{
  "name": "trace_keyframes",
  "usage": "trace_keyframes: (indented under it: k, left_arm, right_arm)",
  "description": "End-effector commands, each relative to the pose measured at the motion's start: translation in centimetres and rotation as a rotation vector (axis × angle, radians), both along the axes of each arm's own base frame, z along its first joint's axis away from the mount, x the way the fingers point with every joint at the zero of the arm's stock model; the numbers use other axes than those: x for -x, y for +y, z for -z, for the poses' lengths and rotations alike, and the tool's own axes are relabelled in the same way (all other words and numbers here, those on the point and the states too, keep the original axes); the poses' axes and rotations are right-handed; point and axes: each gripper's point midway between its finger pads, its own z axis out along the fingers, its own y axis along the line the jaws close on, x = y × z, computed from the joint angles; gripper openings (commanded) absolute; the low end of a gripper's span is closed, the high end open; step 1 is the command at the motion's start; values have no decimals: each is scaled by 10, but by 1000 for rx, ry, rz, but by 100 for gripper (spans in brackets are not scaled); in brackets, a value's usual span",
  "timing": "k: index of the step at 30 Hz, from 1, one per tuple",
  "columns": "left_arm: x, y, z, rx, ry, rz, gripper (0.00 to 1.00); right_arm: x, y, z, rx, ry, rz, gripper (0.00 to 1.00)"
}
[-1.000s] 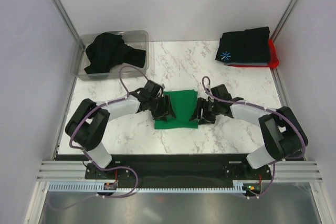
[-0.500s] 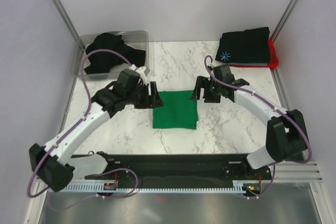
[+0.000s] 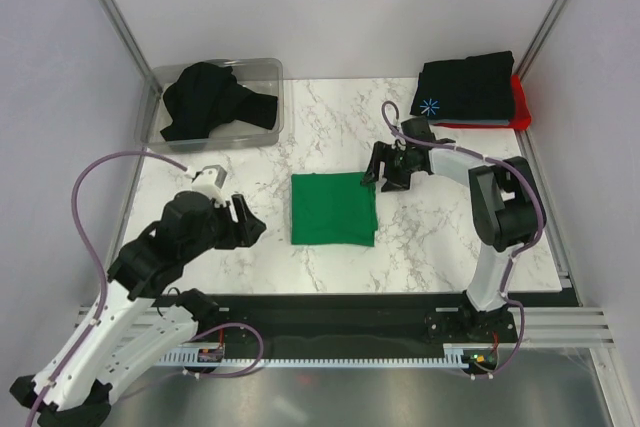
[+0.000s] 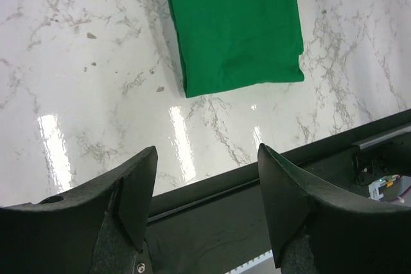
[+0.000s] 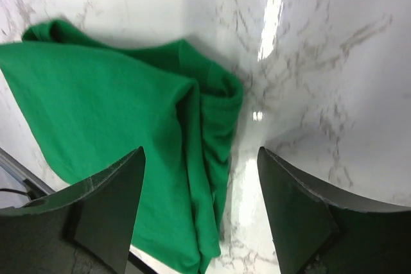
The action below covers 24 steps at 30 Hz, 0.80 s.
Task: Fold and stack the t-shirts
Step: Neatly place the folded tshirt to the corner
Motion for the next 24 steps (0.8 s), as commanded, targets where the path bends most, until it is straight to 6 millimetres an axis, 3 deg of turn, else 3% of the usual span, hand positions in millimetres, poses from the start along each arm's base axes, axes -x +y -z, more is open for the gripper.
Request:
trace_keyframes:
  k: [1,5,7,12,14,16,20,24]
  left_arm:
    - [-5,15,2,14,-58,-99,72]
    - [-4,27,-2,45,-131,-150,72]
    - [-3,32,-5,56,-158,-171,72]
    - [-3,35,-5,57,-166,-187,71]
    - [-3,34,-5,56,-161,-184,71]
    - [-3,33,-3,52,-154,-181,71]
    - [-3,31,-1,52,-141,-174,70]
    - [-3,31,1,48,-134,-176,70]
  right_arm:
    - [-25,15,-3,-80,-66,-36,78]
    - [-26,23,18,-120,-34,-38,73]
    - [-23,29,30,-168,-11,-41,63]
    - [-13,28,43,-179,2,-29,24]
    - [-13,27,36,-179,-13,-28,8]
    - [-14,26,23,-177,-35,-34,0]
    - [-24,11,-9,-81,-109,-51,0]
    - [-43,-31,-42,149,-195,9,0]
